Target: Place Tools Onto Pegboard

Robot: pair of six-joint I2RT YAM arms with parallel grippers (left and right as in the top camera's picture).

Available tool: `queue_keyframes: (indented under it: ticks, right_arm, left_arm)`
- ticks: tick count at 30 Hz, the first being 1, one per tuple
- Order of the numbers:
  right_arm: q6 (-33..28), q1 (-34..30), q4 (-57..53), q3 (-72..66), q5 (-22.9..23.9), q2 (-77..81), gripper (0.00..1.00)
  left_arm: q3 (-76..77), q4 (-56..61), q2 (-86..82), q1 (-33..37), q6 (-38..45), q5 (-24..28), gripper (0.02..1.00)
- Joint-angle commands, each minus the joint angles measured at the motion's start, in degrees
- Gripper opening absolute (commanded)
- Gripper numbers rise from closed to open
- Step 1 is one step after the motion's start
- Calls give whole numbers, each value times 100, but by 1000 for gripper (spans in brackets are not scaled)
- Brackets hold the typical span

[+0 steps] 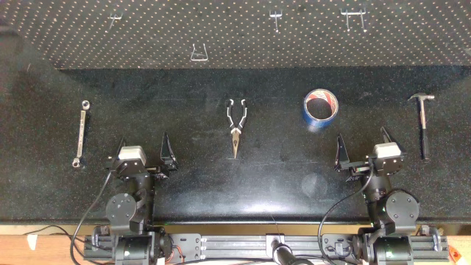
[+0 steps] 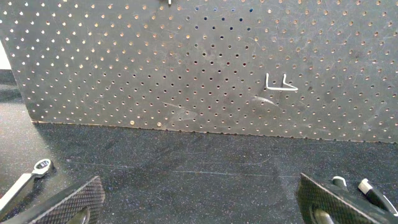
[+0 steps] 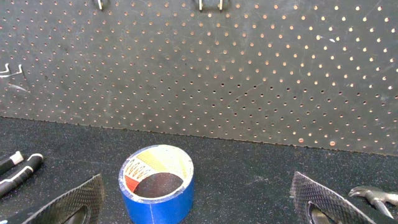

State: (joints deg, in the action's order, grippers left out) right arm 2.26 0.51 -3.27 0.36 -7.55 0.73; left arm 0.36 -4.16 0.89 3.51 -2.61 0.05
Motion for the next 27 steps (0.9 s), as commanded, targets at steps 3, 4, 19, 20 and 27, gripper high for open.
queue_keyframes:
  ticks: [3,4,19,20,27]
  right_arm:
    - [-63,39,-50,-11,70,-68,976]
    - [-63,39,-50,-11,70,-68,976]
    - [-63,39,-50,-11,70,-68,976]
    - [-63,39,-50,-11,70,-68,976]
    - [-63,39,-50,-11,70,-68,976]
  left_arm:
    - [-4,-42,-68,24,76,-20,996]
    - [-4,-42,-68,24,76,-20,996]
    - [-4,-42,-68,24,76,-20,996]
    - [-4,-44,-68,24,79,-22,996]
    - [271,-433,374,59,1676,-2,996]
